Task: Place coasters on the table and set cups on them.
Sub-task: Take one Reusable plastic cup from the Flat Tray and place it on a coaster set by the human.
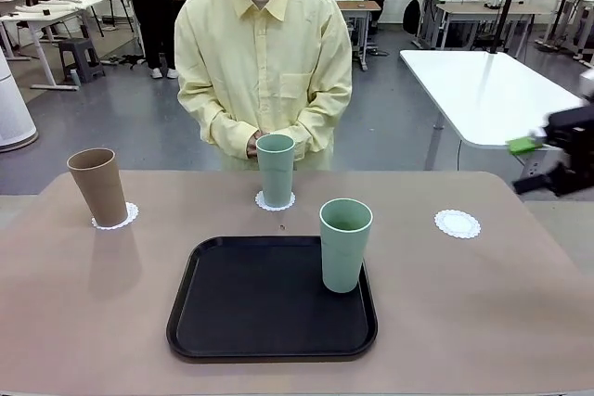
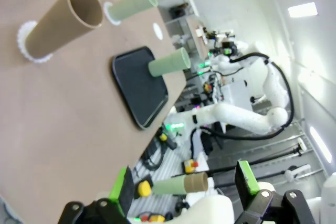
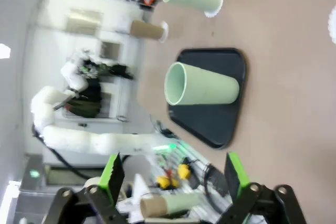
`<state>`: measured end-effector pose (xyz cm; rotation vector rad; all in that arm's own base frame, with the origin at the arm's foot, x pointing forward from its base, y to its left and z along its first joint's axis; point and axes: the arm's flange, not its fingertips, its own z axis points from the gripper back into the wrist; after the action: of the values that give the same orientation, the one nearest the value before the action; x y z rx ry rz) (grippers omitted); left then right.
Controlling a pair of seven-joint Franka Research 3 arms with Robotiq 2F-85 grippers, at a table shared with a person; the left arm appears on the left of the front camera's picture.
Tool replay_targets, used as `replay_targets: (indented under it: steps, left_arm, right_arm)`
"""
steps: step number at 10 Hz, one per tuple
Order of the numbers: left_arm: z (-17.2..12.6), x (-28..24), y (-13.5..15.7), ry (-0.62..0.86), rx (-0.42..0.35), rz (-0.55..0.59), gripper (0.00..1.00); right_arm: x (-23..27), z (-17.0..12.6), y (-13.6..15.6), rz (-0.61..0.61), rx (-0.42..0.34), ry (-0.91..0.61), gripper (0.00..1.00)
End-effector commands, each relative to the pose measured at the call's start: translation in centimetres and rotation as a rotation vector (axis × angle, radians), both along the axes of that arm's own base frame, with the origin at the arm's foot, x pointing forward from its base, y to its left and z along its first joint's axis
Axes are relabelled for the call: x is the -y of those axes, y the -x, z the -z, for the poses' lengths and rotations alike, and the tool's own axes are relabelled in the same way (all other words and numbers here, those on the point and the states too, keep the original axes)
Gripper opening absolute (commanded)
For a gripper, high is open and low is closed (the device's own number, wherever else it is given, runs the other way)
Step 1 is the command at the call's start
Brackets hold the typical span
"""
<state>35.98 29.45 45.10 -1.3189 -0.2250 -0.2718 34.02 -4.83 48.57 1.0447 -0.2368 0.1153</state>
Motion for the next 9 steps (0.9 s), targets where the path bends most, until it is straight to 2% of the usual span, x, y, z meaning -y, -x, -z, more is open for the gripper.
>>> replay_targets:
  steps: [1,2,4,5,7,9]
  left_arm:
    - [-0.1,-0.1,0.1,-0.004,-0.005,-0.006,1.00]
    - [-0.1,-0.1,0.1,-0.004,-0.005,-0.006,1.00]
    - [-0.1,-0.1,0.1,-0.004,-0.005,-0.006,1.00]
    - [-0.1,-0.1,0.1,-0.004,-0.005,-0.006,1.00]
    - [-0.1,-0.1,0.1,-0.004,-0.005,-0.006,1.00]
    - [-0.1,-0.1,0.1,-0.004,-0.005,-0.006,1.00]
  right_arm:
    - [-2.8,0.1,-3.5,-0.074,0.050,0.207,1.00]
    - [-4.7,0.1,-4.5,-0.107,0.071,0.321,1.00]
    - [-7.0,0.4,-6.3,-0.085,0.112,0.494,1.00]
    - [-8.2,0.8,-6.3,-0.169,0.125,0.546,1.00]
    - [-8.7,1.7,-5.7,-0.307,0.226,0.640,1.00]
    - [-8.4,2.2,-4.7,-0.391,0.294,0.642,1.00]
